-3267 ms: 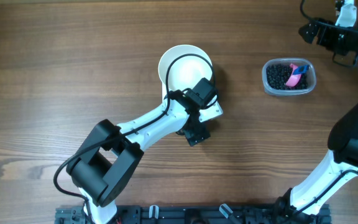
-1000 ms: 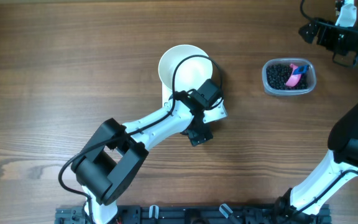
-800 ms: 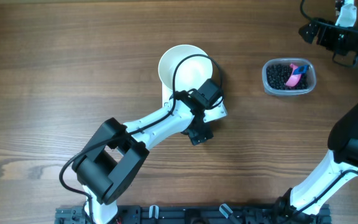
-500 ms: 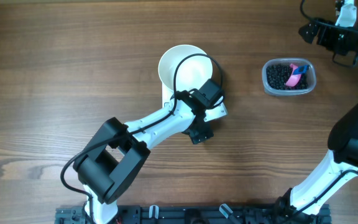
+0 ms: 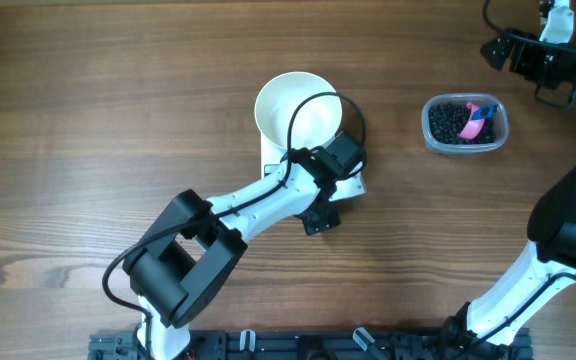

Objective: Scoop item into bowl and weigh 150g on scale

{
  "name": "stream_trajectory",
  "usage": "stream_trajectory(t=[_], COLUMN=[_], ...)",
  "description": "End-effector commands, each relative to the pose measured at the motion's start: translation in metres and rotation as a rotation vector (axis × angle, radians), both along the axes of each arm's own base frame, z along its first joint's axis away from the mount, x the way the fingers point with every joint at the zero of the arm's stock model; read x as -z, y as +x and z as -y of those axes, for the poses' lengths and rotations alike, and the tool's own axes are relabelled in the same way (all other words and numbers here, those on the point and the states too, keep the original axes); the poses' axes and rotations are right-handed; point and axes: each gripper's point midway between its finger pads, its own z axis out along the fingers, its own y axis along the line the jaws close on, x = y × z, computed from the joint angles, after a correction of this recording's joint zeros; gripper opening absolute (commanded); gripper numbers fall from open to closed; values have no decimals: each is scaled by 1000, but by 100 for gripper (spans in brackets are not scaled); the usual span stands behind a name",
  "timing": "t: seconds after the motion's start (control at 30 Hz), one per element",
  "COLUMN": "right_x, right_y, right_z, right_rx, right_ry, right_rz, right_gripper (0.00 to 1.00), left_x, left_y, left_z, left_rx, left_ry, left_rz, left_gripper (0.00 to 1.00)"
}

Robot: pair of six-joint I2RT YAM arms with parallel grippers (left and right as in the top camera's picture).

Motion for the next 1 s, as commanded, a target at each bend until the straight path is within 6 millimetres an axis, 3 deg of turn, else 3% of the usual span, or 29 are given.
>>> stream_trajectory(t=[0.0,0.73,0.97], right_x=[0,0,0], right_y=[4,4,4], right_z=[0,0,0], right_rx=[0,0,-1], right_ry=[-9,-9,-9], right_rz=[3,3,3], right_gripper=[100,100,100], left_x=[40,55,54], left_y=[-35,-26,-10], left_z=[-9,-14,-16], left_rx=[62,-8,-115], left_ry=[38,117,118], left_rz=[-177,-188,-120], left_gripper=[100,100,100])
